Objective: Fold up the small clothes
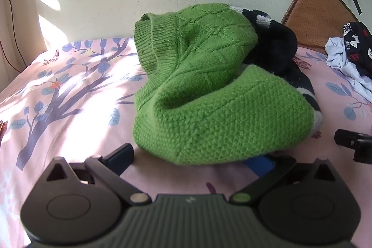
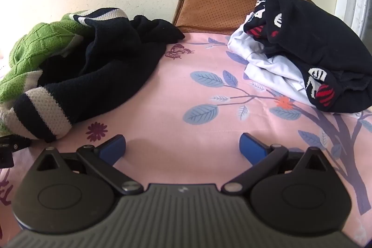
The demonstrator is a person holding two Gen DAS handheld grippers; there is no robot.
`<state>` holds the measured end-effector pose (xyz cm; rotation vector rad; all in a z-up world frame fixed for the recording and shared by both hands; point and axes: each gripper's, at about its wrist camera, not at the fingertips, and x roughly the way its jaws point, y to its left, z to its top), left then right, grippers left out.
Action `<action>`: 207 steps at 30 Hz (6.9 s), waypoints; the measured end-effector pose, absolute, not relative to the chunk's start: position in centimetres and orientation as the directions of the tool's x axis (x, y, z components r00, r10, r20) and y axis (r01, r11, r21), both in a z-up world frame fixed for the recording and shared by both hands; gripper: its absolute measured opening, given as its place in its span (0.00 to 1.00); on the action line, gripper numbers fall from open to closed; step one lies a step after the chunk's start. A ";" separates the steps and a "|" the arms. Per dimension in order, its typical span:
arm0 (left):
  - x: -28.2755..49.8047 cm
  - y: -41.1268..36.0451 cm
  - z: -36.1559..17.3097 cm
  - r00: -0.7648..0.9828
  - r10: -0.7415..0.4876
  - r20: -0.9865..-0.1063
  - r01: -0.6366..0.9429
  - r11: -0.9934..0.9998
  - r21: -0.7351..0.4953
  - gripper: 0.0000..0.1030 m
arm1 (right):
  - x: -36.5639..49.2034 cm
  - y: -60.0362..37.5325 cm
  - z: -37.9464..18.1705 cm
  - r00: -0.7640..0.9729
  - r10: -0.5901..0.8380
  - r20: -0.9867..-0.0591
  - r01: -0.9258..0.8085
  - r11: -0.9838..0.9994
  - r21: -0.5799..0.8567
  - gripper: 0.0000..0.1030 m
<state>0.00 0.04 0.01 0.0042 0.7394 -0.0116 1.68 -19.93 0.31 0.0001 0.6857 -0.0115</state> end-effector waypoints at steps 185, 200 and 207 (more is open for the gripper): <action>-21.9 26.8 8.8 0.822 0.301 -0.484 -0.389 0.917 -0.090 0.62 | -1.5 10.1 2.6 0.293 0.705 -0.646 -0.954 0.168 -0.249 0.66; -17.7 26.5 9.6 0.865 0.214 -0.455 -0.308 0.940 -0.145 0.62 | 15.3 1.6 24.8 0.574 0.815 -0.077 -0.805 0.579 0.128 0.10; -5.5 17.9 10.9 0.881 -0.043 -0.471 -0.039 0.986 -0.162 0.63 | 19.5 -15.6 20.0 0.703 0.696 -0.145 -0.602 0.692 0.400 0.13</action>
